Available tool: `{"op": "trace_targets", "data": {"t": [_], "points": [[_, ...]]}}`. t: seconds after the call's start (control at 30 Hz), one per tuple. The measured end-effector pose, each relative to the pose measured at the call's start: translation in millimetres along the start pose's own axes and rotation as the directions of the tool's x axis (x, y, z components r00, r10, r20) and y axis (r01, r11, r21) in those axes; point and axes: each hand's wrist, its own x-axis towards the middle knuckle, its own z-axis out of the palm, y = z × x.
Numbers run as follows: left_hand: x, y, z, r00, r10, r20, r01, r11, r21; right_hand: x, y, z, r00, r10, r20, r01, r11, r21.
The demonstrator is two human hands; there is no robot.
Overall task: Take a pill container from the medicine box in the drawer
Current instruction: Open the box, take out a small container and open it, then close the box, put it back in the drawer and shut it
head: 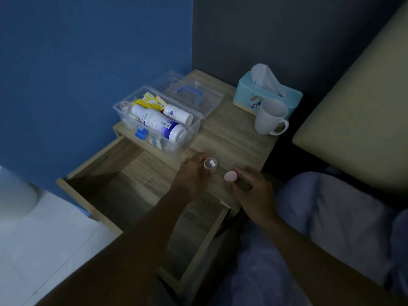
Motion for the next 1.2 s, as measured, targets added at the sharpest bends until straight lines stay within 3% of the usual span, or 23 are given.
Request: {"op": "trace_targets", "data": {"t": [0.13,0.43,0.53,0.67,0.83,1.0,1.1,1.2], "points": [[-0.9,-11.8,10.7,0.995,0.086,0.050,-0.094,0.975,0.203,-9.7,8.8,2.9,0.999,0.026,0.025,-0.024,0.995,-0.098],[-0.4,-21.3,20.4,0.983,0.183,-0.009,-0.175,0.951,0.256,-12.9,6.6,6.8,0.999,0.029,0.023,-0.029,0.999,0.018],[-1.0,-19.5,18.1,0.974,0.225,0.030,-0.224,0.930,0.292,-12.4,7.3,6.1,0.998,0.047,0.030,-0.048,0.997,0.052],[-1.5,-16.5,10.1,0.972,0.214,0.102,-0.235,0.922,0.307,-12.8,8.6,6.0,0.995,0.091,0.039,-0.096,0.986,0.134],[8.0,-15.9,-3.1,0.988,0.107,0.107,-0.130,0.963,0.236,-5.3,7.0,-0.1,0.983,0.179,-0.036,-0.167,0.960,0.226],[29.8,-27.6,-11.6,0.977,0.079,0.196,-0.147,0.920,0.362,16.8,-2.3,-14.9,0.986,0.006,-0.164,0.012,0.994,0.108],[30.7,-38.7,-7.6,0.964,0.175,0.201,-0.253,0.838,0.484,48.9,-8.0,-28.7,0.980,-0.108,-0.166,0.106,0.994,-0.020],[30.6,-45.3,-4.1,0.948,0.267,0.171,-0.317,0.776,0.546,92.0,-12.4,-38.3,0.983,-0.120,-0.139,0.099,0.984,-0.146]]}}
